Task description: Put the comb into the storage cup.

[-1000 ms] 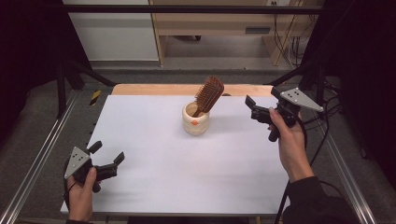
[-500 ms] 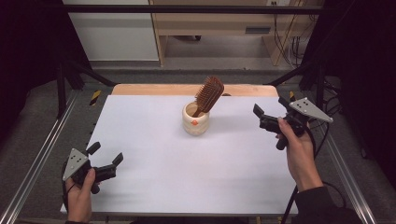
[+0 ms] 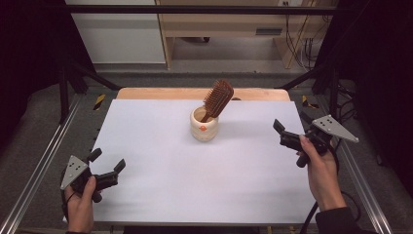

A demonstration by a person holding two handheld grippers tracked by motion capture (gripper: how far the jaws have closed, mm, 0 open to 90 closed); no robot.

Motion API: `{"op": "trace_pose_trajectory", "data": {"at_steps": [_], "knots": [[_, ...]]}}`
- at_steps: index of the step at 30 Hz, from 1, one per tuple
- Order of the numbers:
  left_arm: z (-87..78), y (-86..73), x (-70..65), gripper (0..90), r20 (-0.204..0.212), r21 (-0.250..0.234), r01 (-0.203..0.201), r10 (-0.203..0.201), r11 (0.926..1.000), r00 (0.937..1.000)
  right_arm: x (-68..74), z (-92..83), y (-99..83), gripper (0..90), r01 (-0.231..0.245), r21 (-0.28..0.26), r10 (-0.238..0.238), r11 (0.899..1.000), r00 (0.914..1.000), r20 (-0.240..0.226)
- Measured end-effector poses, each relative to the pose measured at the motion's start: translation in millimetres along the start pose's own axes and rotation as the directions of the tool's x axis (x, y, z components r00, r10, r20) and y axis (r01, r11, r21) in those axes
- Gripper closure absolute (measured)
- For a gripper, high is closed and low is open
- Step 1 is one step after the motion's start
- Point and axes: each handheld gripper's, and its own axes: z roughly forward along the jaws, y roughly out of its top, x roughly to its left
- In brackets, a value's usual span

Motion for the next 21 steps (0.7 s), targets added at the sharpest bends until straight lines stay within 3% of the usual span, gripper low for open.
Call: {"op": "trace_pose_trajectory", "data": {"at_steps": [21], "knots": [[-2.2, -1.5, 2.3, 1.8, 0.002, -0.008, 0.016, -0.016, 0.9998, 0.9999, -14.0, -31.2, -23.7, 2.8, -0.028, -0.011, 0.028, 1.0, 0.9992, 0.026]]}}
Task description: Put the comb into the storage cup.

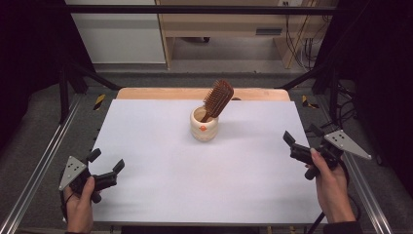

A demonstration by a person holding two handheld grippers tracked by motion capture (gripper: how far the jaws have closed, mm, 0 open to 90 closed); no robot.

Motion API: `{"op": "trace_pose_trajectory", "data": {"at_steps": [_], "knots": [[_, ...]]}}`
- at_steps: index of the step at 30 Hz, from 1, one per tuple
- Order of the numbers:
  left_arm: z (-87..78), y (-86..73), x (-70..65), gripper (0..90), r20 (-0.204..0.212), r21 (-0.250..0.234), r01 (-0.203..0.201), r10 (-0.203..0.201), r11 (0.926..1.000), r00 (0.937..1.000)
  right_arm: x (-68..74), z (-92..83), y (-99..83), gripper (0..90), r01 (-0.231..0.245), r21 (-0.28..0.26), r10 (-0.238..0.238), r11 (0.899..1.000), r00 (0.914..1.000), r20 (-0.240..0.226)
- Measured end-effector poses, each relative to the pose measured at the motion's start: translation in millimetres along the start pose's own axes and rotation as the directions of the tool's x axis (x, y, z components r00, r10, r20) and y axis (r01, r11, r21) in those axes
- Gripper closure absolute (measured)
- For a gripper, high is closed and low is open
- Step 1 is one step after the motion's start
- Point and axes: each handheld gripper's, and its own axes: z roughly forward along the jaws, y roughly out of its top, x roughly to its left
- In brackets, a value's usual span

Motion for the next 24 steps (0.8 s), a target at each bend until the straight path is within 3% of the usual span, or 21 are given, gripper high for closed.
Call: {"op": "trace_pose_trajectory", "data": {"at_steps": [10, 18, 24], "knots": [[-3.5, 2.6, -0.5, 1.7, 0.004, -0.03, 0.015, -0.015, 0.9994, 0.9999, -3.5, -9.8, -15.4, 2.8, -0.019, 0.005, 0.019, 1.0, 0.9998, 0.004], [-2.5, 4.7, -1.8, 1.7, 0.023, -0.039, 0.008, -0.007, 0.9992, 0.9997, -0.7, -11.8, -33.0, 2.9, 0.006, 0.025, -0.006, 1.0, 1.0, 0.006], [-1.9, 4.0, -2.4, 1.7, 0.039, -0.038, 0.006, -0.005, 0.9993, 0.9992, 1.6, -14.3, -46.1, 2.9, 0.0, 0.03, 0.0, 1.0, 1.0, 0.009]]}}
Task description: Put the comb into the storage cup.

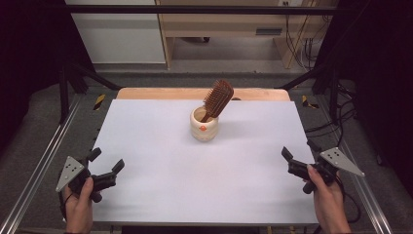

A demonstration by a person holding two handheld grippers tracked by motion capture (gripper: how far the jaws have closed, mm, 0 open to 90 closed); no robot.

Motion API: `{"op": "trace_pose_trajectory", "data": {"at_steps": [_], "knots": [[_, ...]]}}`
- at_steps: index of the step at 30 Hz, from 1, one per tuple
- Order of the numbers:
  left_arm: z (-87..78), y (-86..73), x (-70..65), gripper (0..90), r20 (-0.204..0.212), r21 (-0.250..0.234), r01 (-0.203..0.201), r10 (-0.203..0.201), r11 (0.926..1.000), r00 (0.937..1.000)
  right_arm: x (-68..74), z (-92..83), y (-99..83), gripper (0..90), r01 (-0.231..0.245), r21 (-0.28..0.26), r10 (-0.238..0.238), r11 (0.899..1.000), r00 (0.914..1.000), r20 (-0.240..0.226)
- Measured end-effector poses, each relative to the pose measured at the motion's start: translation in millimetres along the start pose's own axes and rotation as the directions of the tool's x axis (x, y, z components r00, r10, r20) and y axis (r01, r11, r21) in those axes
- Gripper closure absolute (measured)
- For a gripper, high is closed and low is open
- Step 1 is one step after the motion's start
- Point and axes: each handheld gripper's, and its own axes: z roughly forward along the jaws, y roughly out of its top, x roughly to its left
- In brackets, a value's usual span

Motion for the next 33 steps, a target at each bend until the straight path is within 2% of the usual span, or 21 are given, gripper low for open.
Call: {"op": "trace_pose_trajectory", "data": {"at_steps": [5, 11, 33], "knots": [[-1.4, 0.5, -2.2, 1.7, 0.007, -0.001, -0.008, 0.008, 1.0, 0.9999, 3.5, 0.8, -12.9, 2.8, -0.004, -0.003, 0.004, 1.0, 0.9999, -0.017], [1.1, -0.1, -3.5, 1.5, 0.013, 0.005, -0.012, 0.012, 0.9999, 0.9998, 8.7, 5.5, -23.5, 2.9, 0.018, 0.008, -0.017, 1.0, 0.9993, -0.032], [2.7, 1.0, -8.4, 1.5, 0.043, 0.001, -0.013, 0.013, 0.9999, 0.999, 27.9, 15.1, -39.9, 3.2, 0.045, 0.01, -0.044, 0.999, 0.9947, -0.093]]}}
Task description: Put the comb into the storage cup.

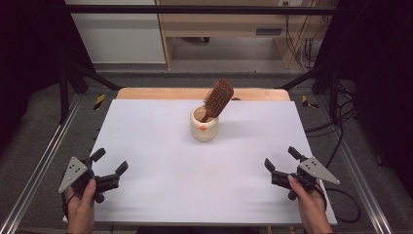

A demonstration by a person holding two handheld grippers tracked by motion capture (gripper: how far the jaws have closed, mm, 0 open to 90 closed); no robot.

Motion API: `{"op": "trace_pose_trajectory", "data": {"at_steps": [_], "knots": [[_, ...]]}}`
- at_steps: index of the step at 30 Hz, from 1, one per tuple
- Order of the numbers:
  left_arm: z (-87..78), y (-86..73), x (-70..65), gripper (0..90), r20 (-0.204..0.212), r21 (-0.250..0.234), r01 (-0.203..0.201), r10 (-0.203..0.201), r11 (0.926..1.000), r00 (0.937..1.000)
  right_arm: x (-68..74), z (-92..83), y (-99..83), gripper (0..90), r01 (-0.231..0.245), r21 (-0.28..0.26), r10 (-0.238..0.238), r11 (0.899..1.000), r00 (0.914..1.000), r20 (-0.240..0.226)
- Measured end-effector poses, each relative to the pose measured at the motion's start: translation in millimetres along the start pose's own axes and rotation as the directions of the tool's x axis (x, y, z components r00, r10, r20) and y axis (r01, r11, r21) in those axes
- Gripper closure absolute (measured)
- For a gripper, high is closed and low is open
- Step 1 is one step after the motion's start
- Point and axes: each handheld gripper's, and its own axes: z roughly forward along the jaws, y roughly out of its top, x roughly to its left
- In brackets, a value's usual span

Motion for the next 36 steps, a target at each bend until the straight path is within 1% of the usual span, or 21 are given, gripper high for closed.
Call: {"op": "trace_pose_trajectory", "data": {"at_steps": [11, 15, 18, 21, 24, 27, 31, 33, 36], "knots": [[1.9, 0.8, -3.2, 1.5, 0.013, 0.003, -0.016, 0.016, 0.9999, 0.9998, 12.4, 9.4, -3.5, 3.3, 0.011, 0.004, -0.011, 1.0, 0.999, -0.043], [3.3, 1.0, -6.6, 1.5, 0.02, 0.007, -0.022, 0.022, 0.9997, 0.9995, 18.0, 13.9, -3.4, 3.4, 0.021, -0.002, -0.021, 1.0, 0.9984, -0.052], [3.6, 1.5, -9.0, 1.4, 0.02, 0.006, -0.02, 0.02, 0.9998, 0.9996, 22.8, 18.0, -2.9, 3.4, 0.018, -0.005, -0.019, 1.0, 0.998, -0.061], [5.0, 1.8, -11.2, 1.4, 0.023, 0.006, -0.013, 0.012, 0.9999, 0.9997, 28.5, 23.1, -3.9, 3.4, 0.027, -0.001, -0.027, 1.0, 0.997, -0.072], [7.1, 2.3, -15.4, 1.5, 0.033, 0.014, -0.026, 0.025, 0.9996, 0.9991, 34.1, 28.4, -4.5, 3.5, 0.038, 0.0, -0.038, 0.999, 0.9961, -0.08], [8.2, 2.5, -18.2, 1.4, 0.04, 0.013, -0.031, 0.03, 0.9994, 0.9988, 39.6, 33.1, -4.5, 3.5, 0.052, 0.0, -0.052, 0.999, 0.9946, -0.09], [9.4, 2.4, -21.4, 1.5, 0.045, 0.019, -0.033, 0.032, 0.9993, 0.9985, 43.0, 35.4, -4.8, 3.5, 0.065, -0.003, -0.065, 0.998, 0.9929, -0.1], [8.8, 3.0, -22.4, 1.4, 0.045, 0.016, -0.033, 0.033, 0.9993, 0.9985, 43.8, 35.4, -6.3, 3.5, 0.069, 0.002, -0.068, 0.998, 0.9917, -0.109], [8.3, 3.7, -22.9, 1.4, 0.04, 0.011, -0.029, 0.028, 0.9995, 0.9988, 44.4, 33.4, -10.3, 3.5, 0.09, 0.013, -0.087, 0.996, 0.9888, -0.121]]}}
